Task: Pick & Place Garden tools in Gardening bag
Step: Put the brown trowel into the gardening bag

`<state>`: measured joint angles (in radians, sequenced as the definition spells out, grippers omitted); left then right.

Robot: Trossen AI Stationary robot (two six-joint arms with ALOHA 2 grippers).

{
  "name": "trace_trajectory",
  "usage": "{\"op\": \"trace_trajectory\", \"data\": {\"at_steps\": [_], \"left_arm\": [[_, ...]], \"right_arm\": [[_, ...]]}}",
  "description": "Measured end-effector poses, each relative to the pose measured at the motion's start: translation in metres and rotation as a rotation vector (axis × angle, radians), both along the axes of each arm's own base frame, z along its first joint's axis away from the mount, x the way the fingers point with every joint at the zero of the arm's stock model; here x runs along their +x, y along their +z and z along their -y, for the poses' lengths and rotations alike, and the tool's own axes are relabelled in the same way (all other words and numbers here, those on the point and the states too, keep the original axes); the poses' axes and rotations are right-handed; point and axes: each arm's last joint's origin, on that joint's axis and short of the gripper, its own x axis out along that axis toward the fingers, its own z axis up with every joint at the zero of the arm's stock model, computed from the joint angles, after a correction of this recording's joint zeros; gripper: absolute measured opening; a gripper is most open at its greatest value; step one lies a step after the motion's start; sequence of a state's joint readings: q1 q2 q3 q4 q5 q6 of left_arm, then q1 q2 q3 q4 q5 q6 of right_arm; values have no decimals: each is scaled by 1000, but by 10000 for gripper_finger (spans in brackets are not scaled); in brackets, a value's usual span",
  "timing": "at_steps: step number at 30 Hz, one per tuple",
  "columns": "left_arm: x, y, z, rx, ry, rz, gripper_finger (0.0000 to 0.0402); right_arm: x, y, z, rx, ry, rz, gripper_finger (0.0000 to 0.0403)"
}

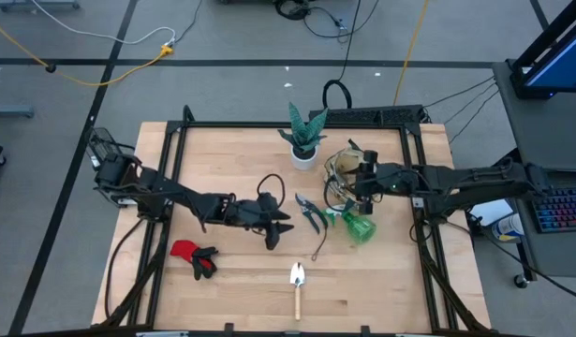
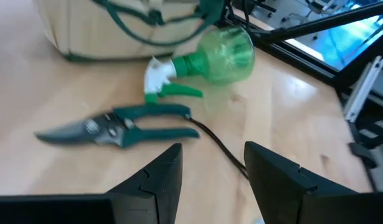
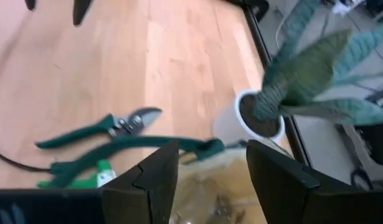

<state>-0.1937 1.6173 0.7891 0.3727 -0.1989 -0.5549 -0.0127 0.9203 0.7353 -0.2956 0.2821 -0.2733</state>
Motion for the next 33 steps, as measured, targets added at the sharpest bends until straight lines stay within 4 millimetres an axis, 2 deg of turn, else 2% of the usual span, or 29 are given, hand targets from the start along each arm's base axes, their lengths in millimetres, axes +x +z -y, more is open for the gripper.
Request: {"op": "trace_trajectory", "data": {"at_steps": [17, 23, 28, 33], "left_arm": [[-14, -1, 50, -294, 11, -20, 177], [-21, -4, 63, -379, 87, -49, 177], [-26, -7, 70, -475, 136, -83, 177], [-30, -7, 78, -498, 179, -64, 177]], "right_arm": [[4, 8, -30, 6, 154, 99, 180], [3, 8, -39, 8, 196, 99, 180], [6, 4, -49, 36, 284, 76, 180], [19, -4, -62, 79, 406, 68, 180]]}}
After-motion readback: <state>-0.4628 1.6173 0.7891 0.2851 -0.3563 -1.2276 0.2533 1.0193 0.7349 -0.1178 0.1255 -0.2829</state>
